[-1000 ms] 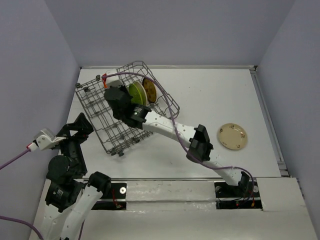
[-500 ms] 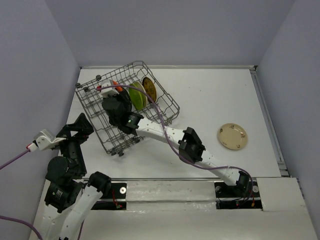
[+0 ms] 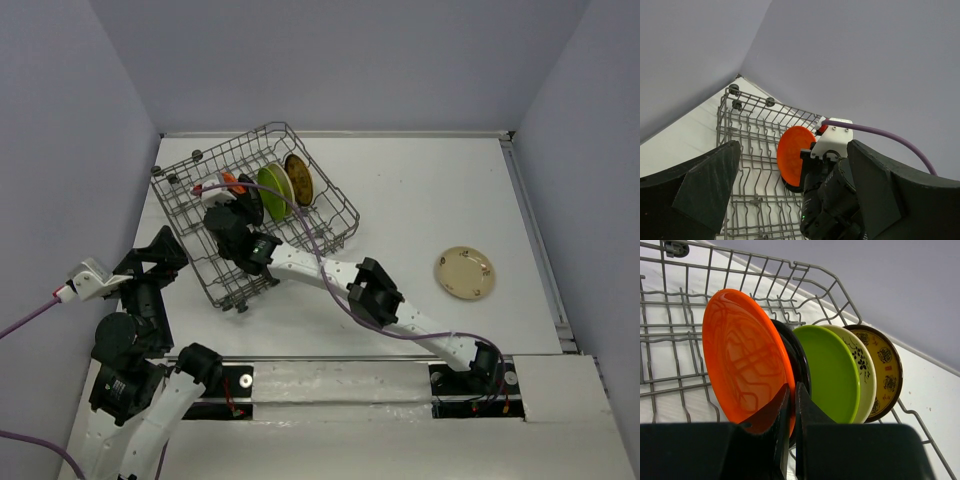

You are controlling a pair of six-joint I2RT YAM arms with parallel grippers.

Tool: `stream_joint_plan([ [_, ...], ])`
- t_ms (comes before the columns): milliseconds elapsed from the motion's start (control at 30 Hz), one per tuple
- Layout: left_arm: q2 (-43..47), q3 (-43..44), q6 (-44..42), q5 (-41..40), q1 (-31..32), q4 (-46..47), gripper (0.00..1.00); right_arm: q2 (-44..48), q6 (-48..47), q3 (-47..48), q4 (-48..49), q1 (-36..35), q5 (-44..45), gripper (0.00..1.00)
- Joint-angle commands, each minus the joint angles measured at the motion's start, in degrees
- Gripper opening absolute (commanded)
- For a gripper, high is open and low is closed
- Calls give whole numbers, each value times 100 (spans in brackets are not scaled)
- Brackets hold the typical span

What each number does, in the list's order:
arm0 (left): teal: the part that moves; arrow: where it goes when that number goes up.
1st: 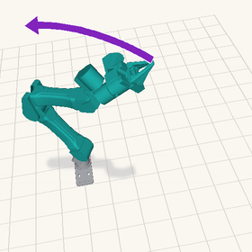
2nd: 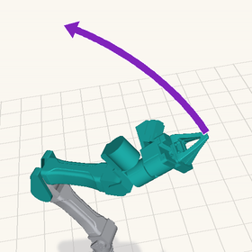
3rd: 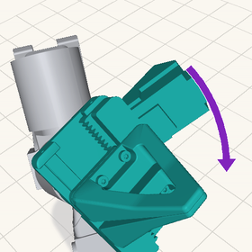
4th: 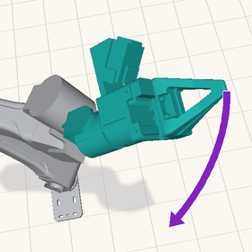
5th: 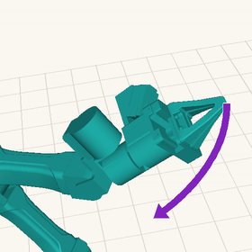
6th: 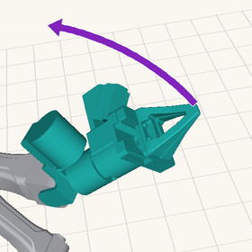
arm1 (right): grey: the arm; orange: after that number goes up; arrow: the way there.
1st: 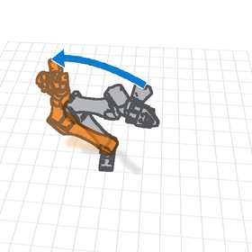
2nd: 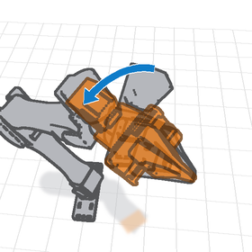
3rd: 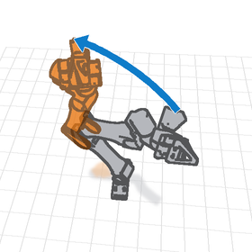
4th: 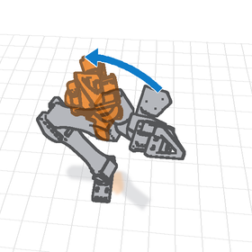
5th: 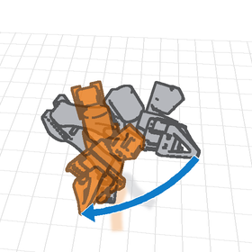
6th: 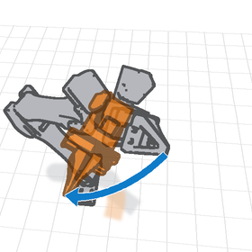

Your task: Load the plates into the dish rack

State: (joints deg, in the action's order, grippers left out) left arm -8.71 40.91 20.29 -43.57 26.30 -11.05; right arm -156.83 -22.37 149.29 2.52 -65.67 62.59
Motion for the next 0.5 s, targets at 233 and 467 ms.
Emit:
stream_joint_plan([
  [233,-61,111,19,-64,24,296,99,-14,172,-216,512,-78,61,7],
  [467,-69,102,18,-37,15,305,99,-67,207,-339,512,-130,96,7],
])
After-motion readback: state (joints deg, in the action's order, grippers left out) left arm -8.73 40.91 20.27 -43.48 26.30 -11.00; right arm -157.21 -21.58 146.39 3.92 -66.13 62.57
